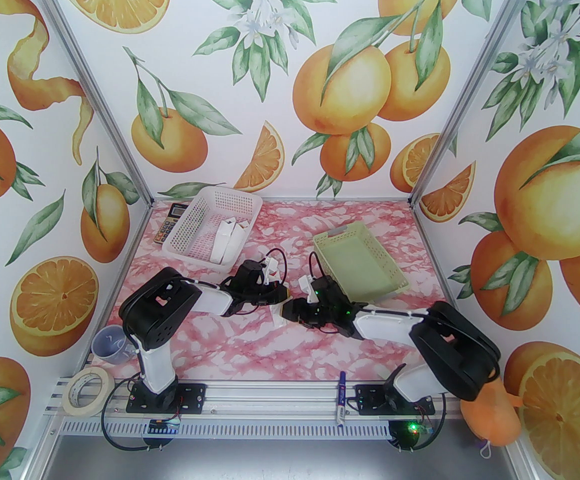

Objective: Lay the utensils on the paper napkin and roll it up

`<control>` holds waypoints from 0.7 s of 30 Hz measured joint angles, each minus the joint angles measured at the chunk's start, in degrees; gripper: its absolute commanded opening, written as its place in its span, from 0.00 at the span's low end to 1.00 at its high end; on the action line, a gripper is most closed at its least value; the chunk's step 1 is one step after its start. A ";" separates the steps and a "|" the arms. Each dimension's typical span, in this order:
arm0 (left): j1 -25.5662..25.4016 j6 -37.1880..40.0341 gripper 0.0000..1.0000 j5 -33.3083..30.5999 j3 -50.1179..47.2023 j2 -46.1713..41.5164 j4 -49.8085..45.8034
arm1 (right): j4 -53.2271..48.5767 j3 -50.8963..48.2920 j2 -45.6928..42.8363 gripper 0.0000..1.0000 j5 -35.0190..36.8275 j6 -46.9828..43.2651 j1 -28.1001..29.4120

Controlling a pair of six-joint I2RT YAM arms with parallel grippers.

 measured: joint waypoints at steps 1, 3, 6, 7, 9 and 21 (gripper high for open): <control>0.02 0.00 0.03 0.00 0.00 0.00 -0.02 | 0.15 0.24 0.98 0.50 0.04 0.13 0.00; 0.00 -0.02 0.03 0.00 0.00 0.00 -0.04 | 0.22 0.87 2.45 0.50 0.26 0.15 -0.07; 0.00 0.00 0.03 0.00 0.00 0.00 -0.04 | 0.37 1.62 3.06 0.50 0.83 0.13 -0.59; 0.02 0.00 0.03 0.00 0.00 0.00 -0.04 | 0.39 1.84 3.19 0.50 1.09 0.04 -0.72; 0.00 -0.02 0.03 0.00 0.00 0.00 -0.02 | 0.35 2.29 3.63 0.50 1.51 -0.13 -0.83; 0.00 0.00 0.03 -0.07 0.00 0.00 0.02 | -1.05 4.02 5.68 0.36 2.08 -2.34 -1.07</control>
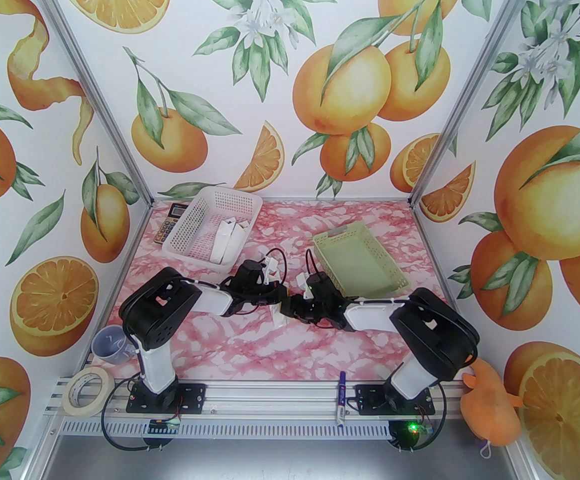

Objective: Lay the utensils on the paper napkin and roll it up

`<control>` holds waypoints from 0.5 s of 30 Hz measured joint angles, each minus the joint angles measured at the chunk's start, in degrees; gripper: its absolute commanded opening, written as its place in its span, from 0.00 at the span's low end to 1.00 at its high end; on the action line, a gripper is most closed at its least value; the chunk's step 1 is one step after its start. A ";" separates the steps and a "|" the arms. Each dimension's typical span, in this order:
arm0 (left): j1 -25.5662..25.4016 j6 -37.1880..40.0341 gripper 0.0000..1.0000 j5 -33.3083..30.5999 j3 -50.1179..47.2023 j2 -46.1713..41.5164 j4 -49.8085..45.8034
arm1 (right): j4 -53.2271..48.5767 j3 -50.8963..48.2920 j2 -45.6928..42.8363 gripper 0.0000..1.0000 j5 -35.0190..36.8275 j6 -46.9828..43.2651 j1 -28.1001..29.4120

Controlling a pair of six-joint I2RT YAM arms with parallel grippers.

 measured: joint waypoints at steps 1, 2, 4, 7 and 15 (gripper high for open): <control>0.00 0.00 0.03 0.00 0.00 -0.02 -0.02 | -0.07 0.00 0.11 0.35 0.00 -0.11 0.00; 0.00 -0.02 0.03 0.02 0.00 0.00 0.00 | -0.17 0.02 0.22 0.33 0.02 -0.22 0.00; 0.00 0.00 0.04 0.00 0.00 -0.02 -0.02 | -0.46 0.02 0.26 0.31 0.13 -0.52 -0.04; -0.04 -0.02 0.05 0.02 0.00 -0.02 -0.02 | -0.79 0.02 0.50 0.25 0.44 -1.16 -0.04; -0.04 0.00 0.08 0.07 0.02 -0.15 -0.11 | 0.04 -0.07 1.70 0.09 0.42 -1.36 -0.28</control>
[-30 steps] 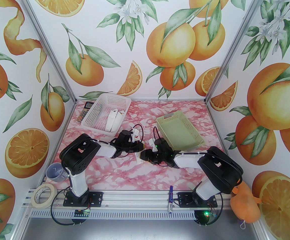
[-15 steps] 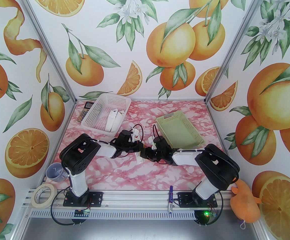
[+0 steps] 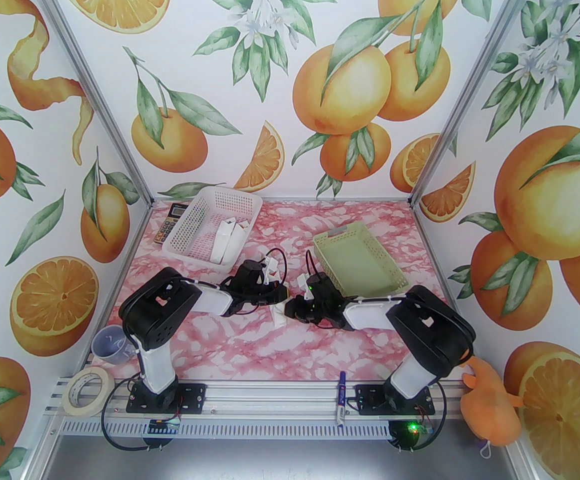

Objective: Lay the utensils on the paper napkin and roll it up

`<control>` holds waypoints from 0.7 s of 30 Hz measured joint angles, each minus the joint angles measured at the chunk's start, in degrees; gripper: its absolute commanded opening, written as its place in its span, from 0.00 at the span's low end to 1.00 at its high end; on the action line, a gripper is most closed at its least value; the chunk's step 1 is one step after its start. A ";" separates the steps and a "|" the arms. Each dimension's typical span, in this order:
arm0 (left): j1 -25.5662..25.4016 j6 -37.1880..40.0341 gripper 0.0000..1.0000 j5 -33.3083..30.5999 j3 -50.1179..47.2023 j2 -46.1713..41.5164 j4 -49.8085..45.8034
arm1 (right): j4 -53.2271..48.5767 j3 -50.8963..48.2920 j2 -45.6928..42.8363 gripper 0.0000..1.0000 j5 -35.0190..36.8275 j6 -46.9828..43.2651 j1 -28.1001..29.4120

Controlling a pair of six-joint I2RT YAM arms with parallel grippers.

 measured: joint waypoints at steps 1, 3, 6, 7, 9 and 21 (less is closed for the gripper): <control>0.00 0.00 0.08 0.04 0.02 -0.04 -0.02 | 0.24 0.00 0.20 0.07 -0.04 -0.13 0.02; -0.02 0.00 0.10 -0.02 0.02 -0.17 -0.15 | 0.74 -0.04 0.59 0.05 -0.11 -0.02 0.02; -0.02 0.04 0.16 -0.02 0.04 -0.92 -1.11 | 1.18 -0.04 0.85 0.03 -0.15 -0.15 0.02; -0.02 0.17 0.19 -0.09 0.07 -1.40 -1.92 | 1.16 -0.04 0.85 0.03 -0.13 -0.26 0.02; -0.02 1.07 0.22 -0.26 0.20 -3.06 -4.48 | 1.11 -0.04 0.85 0.01 -0.13 -0.48 0.02; 1.99 7.74 0.31 -3.96 1.81 -18.58 -18.53 | 0.28 0.20 0.83 0.00 0.02 -2.32 0.04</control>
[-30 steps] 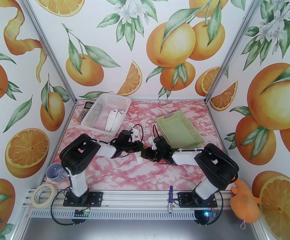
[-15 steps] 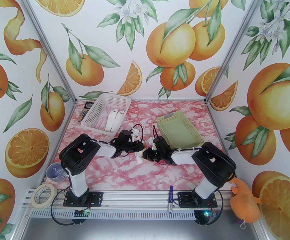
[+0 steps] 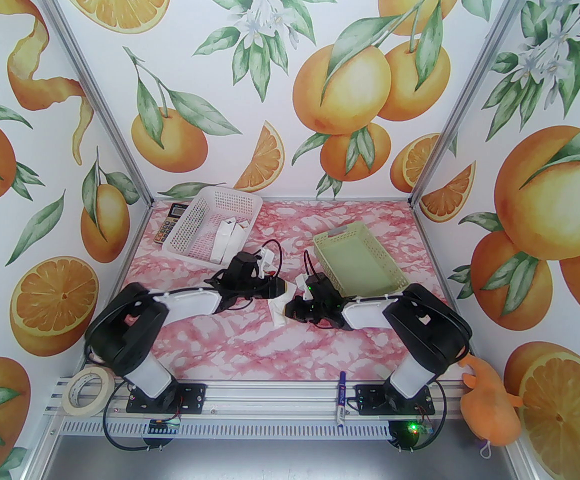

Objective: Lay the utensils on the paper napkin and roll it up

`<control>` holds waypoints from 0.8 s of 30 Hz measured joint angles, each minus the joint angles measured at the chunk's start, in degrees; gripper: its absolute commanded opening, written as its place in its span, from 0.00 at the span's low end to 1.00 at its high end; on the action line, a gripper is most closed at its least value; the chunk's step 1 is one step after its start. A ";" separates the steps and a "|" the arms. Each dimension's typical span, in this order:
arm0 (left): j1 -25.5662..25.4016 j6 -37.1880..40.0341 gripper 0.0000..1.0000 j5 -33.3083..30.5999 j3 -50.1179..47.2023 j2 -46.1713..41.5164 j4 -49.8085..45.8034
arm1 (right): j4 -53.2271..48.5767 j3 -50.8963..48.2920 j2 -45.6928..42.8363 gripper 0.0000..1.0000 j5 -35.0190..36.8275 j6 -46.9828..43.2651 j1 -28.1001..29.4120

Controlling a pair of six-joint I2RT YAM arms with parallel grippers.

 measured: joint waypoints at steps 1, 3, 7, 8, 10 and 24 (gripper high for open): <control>0.20 0.26 0.30 -0.28 0.00 -0.24 -0.76 | -0.04 0.00 0.00 0.00 0.02 -0.11 0.04; 0.96 0.55 0.27 -0.61 -1.40 -2.19 -2.25 | -0.26 0.09 -0.04 0.00 0.22 -0.52 0.22; 2.34 -0.52 0.21 0.00 -5.33 -6.23 -1.88 | -1.27 0.59 -0.04 0.00 0.52 -1.14 0.42; 2.27 -0.81 0.21 0.37 -5.95 -6.19 -1.22 | -1.57 0.76 -0.04 0.00 0.57 -1.20 0.44; 1.81 -1.60 0.20 1.01 -7.06 -5.38 0.02 | -2.01 0.98 -0.04 0.00 0.90 -1.42 0.63; 0.31 -3.32 0.19 3.21 -5.79 9.03 10.29 | -3.10 1.40 -0.37 0.00 2.19 -1.66 1.33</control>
